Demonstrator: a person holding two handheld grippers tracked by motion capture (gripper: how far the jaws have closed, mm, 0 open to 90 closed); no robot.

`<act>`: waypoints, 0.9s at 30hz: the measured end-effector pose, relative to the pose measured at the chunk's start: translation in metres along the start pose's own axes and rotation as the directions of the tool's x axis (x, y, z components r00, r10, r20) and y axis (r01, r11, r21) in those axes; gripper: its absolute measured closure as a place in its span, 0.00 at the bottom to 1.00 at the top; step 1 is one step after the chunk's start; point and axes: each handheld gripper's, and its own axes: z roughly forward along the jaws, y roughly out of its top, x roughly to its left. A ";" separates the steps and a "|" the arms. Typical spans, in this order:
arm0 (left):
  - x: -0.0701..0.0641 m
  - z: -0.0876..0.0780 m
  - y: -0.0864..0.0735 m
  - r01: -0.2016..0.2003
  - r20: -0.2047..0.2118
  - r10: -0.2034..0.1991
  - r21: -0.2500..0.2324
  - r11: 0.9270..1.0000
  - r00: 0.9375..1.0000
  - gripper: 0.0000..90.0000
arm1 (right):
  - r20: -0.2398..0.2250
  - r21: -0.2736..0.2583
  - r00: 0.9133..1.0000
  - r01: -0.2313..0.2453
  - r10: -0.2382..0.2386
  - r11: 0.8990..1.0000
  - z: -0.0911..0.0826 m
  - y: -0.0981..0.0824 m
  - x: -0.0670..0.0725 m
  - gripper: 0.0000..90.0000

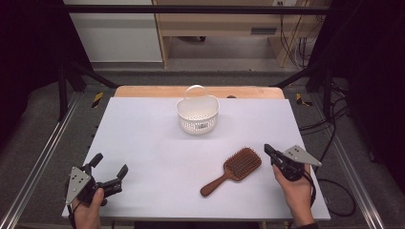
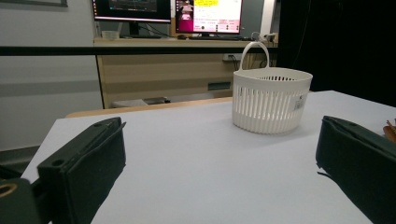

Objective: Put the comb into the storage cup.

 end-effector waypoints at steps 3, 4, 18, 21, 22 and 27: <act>0.001 -0.001 0.000 0.008 -0.004 -0.008 -0.002 1.000 1.000 0.02 | -0.007 0.063 1.000 -0.019 0.019 0.998 0.010 0.008 -0.009 1.00; 0.002 -0.001 0.000 0.008 -0.005 -0.008 -0.002 1.000 1.000 0.02 | -0.010 0.086 1.000 -0.022 0.023 0.996 0.013 0.010 -0.011 1.00; 0.000 0.000 -0.001 0.006 0.004 -0.006 0.009 1.000 1.000 0.02 | -0.055 0.291 0.998 0.026 -0.011 0.956 0.053 0.020 -0.025 1.00; 0.001 0.001 -0.001 0.011 0.003 -0.011 0.008 1.000 1.000 0.02 | -0.068 0.336 0.998 0.035 -0.013 0.941 0.059 0.013 -0.024 1.00; 0.001 0.001 -0.001 0.010 0.004 -0.010 0.010 1.000 1.000 0.03 | -0.071 0.342 0.997 0.037 -0.013 0.939 0.060 0.011 -0.023 1.00; -0.001 0.001 -0.001 0.003 0.011 -0.003 0.016 1.000 1.000 0.03 | -0.087 0.376 0.996 0.034 -0.001 0.926 0.061 0.004 -0.021 1.00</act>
